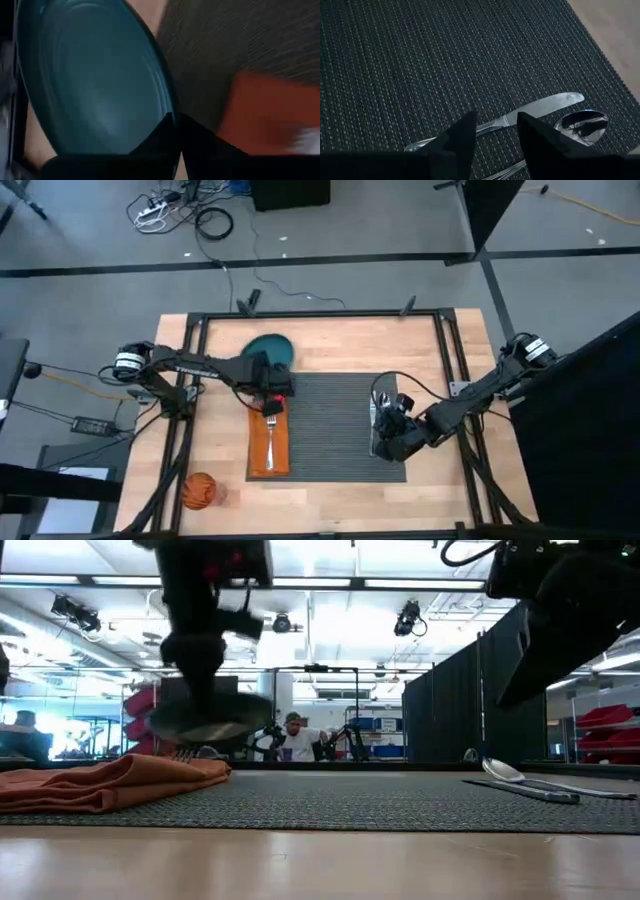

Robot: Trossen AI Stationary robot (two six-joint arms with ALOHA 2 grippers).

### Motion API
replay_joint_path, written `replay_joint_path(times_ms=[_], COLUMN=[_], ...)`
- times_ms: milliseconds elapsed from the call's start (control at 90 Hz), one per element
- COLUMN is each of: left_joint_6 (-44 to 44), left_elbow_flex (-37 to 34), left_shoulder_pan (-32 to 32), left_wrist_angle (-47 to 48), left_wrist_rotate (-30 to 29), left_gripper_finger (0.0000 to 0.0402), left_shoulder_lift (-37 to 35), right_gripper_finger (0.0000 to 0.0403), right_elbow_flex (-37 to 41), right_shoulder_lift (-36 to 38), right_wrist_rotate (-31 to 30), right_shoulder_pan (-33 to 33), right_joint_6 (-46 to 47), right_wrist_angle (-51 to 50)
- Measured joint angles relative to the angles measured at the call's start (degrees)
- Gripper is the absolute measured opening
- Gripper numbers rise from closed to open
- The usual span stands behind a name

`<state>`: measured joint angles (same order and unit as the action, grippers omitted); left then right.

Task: Set table place
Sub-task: Put the green plate on the gray placemat

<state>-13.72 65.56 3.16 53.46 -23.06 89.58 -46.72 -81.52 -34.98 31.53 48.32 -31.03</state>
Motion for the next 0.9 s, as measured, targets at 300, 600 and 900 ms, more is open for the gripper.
replay_joint_path(times_ms=[300, 600, 900], left_joint_6=[0.1, 0.2, 0.8], left_elbow_flex=[8.8, 17.9, 19.6], left_shoulder_pan=[9.1, 15.3, 19.3], left_wrist_angle=[-1.0, -0.9, -6.5], left_wrist_rotate=[-1.9, -2.5, -2.7], left_gripper_finger=[0.0000, 0.0000, 0.0000], left_shoulder_lift=[7.8, 17.7, 20.8], right_gripper_finger=[0.0119, 0.0117, 0.0116], right_elbow_flex=[0.0, 0.0, 0.0], right_shoulder_lift=[0.0, 0.0, 0.0], right_wrist_rotate=[0.2, 0.6, 0.6], right_shoulder_pan=[0.0, 1.7, 2.6], right_joint_6=[0.1, 0.1, 1.1], right_wrist_angle=[0.1, 0.1, -0.1])
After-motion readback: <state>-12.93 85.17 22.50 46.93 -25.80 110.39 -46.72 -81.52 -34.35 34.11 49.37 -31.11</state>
